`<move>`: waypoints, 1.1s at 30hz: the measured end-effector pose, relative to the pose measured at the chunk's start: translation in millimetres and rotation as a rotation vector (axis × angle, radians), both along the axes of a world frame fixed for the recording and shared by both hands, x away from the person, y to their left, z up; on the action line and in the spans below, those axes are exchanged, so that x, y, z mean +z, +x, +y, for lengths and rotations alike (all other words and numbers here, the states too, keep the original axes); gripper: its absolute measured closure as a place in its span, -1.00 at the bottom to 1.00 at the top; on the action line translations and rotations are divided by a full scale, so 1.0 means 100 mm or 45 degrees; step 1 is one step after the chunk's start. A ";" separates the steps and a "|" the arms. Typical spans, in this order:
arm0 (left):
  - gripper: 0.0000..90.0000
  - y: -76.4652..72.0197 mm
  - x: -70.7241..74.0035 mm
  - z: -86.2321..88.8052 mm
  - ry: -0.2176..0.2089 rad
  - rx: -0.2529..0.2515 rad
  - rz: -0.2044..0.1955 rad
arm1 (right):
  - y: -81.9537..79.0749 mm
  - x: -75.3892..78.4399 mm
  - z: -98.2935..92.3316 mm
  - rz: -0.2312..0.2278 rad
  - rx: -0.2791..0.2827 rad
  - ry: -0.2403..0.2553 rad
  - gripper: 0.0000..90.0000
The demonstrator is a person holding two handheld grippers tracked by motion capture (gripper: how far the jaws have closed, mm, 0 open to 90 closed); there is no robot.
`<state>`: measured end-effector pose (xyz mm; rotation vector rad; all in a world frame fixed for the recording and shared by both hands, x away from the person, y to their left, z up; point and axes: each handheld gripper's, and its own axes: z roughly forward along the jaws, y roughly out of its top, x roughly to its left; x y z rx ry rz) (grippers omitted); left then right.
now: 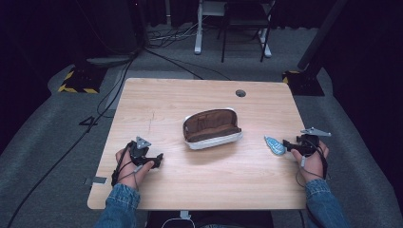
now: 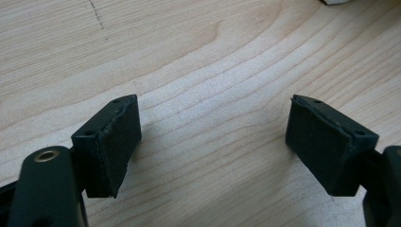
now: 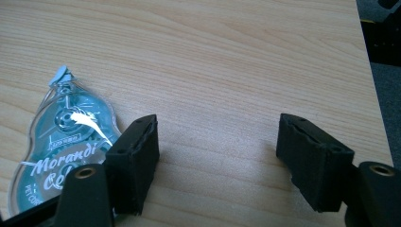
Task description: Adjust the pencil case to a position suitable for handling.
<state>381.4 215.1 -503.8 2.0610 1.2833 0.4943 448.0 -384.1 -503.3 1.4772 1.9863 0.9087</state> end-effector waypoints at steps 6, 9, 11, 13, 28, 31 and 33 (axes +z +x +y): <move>-0.52 0.00 0.01 0.00 -0.006 0.011 0.007 | 0.00 0.00 0.00 0.001 0.000 0.001 -0.32; -0.51 0.00 0.01 -0.01 -0.009 0.009 0.013 | 0.00 0.00 0.00 0.000 0.000 0.000 -0.32; -0.50 0.01 0.03 -0.01 -0.017 0.008 0.015 | 0.00 0.00 0.00 -0.001 0.001 -0.001 -0.32; -0.50 0.01 0.06 -0.03 -0.041 0.008 0.012 | -0.01 0.00 0.00 0.004 -0.002 0.001 -0.31; -0.45 0.08 0.53 -0.30 -0.115 -0.097 -0.100 | -0.16 0.08 -0.04 -0.026 0.004 0.048 -0.24; -0.44 0.10 0.55 -0.34 -0.130 -0.114 -0.096 | -0.25 0.13 -0.03 -0.023 0.020 0.048 -0.24; -0.44 0.13 0.58 -0.37 -0.130 -0.126 -0.095 | -0.31 0.15 -0.03 -0.016 0.031 0.042 -0.23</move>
